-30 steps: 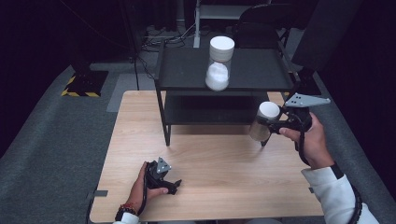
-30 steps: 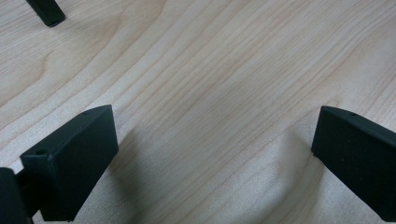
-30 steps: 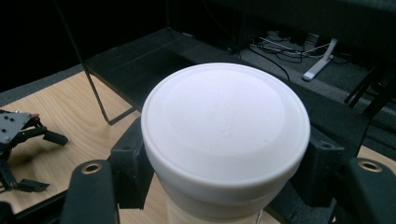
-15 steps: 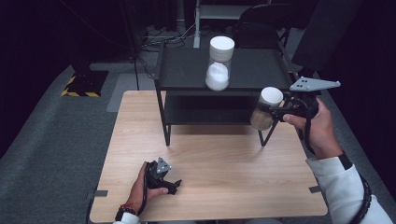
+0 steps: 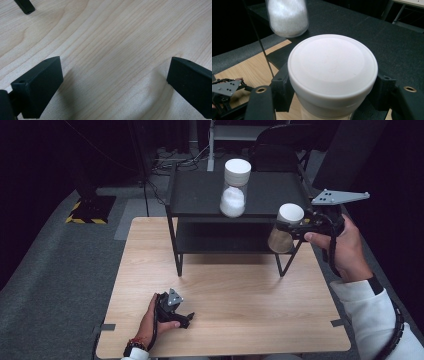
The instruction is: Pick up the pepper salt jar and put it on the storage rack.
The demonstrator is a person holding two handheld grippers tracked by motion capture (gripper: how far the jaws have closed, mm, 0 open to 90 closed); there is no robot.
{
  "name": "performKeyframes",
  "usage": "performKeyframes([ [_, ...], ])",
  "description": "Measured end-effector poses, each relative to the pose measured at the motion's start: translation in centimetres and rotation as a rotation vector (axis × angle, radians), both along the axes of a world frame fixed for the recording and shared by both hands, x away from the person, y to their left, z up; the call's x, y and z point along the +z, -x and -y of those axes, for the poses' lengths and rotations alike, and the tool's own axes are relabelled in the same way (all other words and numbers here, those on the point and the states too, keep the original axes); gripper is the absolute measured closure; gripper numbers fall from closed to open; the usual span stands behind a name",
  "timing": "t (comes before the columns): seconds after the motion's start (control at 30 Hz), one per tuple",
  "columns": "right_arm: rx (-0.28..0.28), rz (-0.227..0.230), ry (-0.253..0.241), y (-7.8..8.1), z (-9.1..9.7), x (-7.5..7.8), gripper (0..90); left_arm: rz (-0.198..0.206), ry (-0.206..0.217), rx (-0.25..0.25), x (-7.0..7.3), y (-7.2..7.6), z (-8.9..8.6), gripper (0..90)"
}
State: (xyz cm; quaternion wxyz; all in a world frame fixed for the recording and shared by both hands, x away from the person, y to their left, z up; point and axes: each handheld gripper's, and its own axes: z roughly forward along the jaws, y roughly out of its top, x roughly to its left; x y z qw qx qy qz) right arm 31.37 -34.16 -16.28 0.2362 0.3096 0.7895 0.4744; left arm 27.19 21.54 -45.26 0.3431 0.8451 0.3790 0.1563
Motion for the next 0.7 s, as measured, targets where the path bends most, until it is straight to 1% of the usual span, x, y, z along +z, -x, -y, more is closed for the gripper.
performKeyframes([
  [0.1,-0.006,0.008,0.003,0.0,-0.3,0.6,33.3,0.001,-0.001,0.0,0.0,0.0,0.0,0.1],
  [0.2,0.002,0.013,-0.011,-0.1,-0.2,0.9,33.3,0.001,-0.001,0.0,0.0,0.0,0.0,0.1],
  [0.43,0.013,0.025,-0.012,-0.2,-0.7,1.7,33.4,0.001,-0.002,-0.001,0.0,0.0,0.0,0.2],
  [0.7,0.024,0.038,-0.021,-0.6,-1.0,2.1,33.3,0.001,-0.001,-0.005,0.0,-0.1,0.0,0.1],
])
